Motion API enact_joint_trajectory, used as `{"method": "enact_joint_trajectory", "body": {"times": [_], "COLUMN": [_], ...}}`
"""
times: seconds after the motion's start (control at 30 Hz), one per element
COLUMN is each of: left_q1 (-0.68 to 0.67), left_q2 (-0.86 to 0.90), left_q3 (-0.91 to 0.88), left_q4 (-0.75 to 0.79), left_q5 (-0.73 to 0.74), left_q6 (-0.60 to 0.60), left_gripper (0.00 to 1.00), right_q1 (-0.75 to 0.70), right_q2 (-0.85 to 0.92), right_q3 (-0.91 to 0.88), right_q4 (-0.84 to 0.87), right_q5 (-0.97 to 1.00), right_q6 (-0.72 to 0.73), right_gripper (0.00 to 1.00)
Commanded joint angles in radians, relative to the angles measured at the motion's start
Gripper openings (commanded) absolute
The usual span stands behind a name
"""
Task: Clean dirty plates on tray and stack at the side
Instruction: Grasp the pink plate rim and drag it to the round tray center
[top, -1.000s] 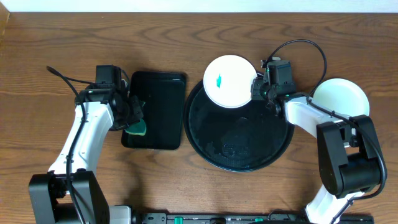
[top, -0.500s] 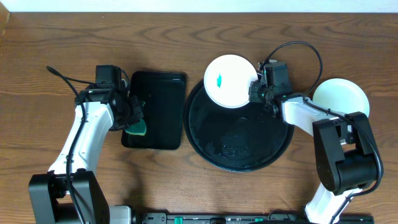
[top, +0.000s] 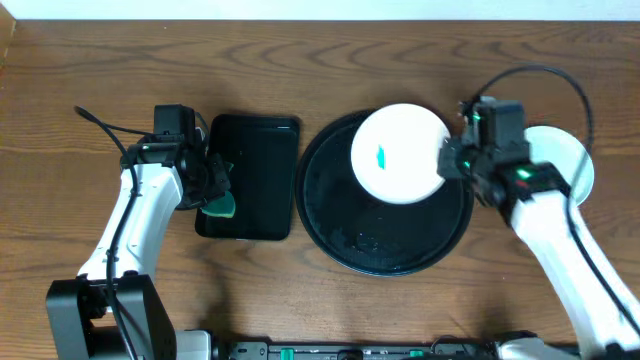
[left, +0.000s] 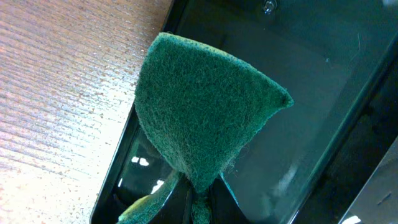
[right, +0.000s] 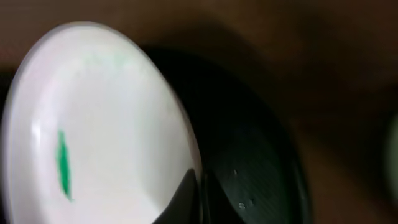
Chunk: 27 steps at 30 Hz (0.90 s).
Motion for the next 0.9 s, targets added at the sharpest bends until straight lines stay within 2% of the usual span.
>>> {"method": "enact_joint_trajectory", "body": {"times": [0.0, 0.13, 0.23, 0.5, 0.63, 0.87], "left_q1": [-0.001, -0.001, -0.001, -0.001, -0.001, -0.001], "left_q2": [-0.018, -0.018, -0.018, -0.018, -0.018, -0.016], "left_q3": [-0.006, -0.006, -0.006, -0.006, -0.006, -0.015], "left_q4": [0.002, 0.001, 0.002, 0.002, 0.002, 0.018], "left_q5": [-0.003, -0.003, -0.004, -0.007, -0.007, -0.008], "left_q6": [0.006, 0.006, 0.006, 0.007, 0.007, 0.011], "left_gripper": [0.08, 0.08, 0.08, 0.08, 0.07, 0.08], "right_q1": [-0.016, -0.030, -0.040, -0.055, -0.055, -0.054], "right_q2": [-0.130, -0.145, -0.135, -0.078, -0.021, 0.076], "right_q3": [0.001, -0.003, -0.027, -0.163, -0.239, -0.267], "right_q4": [-0.189, -0.292, -0.281, -0.058, 0.076, 0.127], "right_q5": [0.042, 0.043, 0.043, 0.019, 0.012, -0.015], "right_q6": [-0.027, -0.003, 0.033, 0.225, 0.262, 0.311], "right_gripper": [0.01, 0.01, 0.01, 0.01, 0.01, 0.01]}}
